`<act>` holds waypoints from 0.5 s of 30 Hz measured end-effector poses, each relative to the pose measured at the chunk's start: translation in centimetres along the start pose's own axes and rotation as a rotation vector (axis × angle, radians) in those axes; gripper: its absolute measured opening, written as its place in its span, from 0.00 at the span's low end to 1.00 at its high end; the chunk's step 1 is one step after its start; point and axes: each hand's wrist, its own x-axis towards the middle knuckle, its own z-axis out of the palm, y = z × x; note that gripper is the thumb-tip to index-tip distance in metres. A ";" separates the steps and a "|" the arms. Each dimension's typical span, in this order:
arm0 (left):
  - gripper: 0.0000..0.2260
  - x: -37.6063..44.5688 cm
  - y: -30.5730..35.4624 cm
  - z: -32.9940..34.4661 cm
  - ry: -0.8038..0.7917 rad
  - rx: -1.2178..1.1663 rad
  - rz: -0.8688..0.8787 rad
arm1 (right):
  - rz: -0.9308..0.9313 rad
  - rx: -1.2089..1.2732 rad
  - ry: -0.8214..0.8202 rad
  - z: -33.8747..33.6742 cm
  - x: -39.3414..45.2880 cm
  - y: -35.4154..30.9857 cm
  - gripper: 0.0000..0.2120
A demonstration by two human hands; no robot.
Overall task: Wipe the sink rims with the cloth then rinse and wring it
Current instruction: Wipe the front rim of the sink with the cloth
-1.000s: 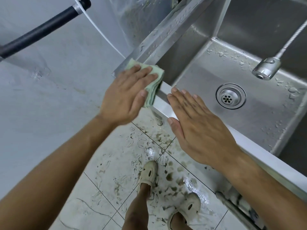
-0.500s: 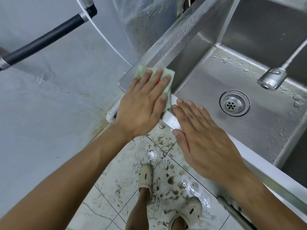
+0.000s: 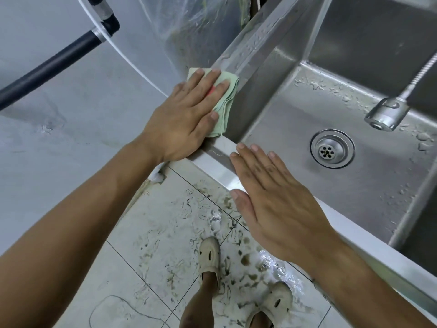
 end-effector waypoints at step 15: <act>0.26 -3.0 0.3 0.8 0.027 -0.033 -0.061 | 0.267 0.013 0.095 1.4 4.7 -4.4 0.30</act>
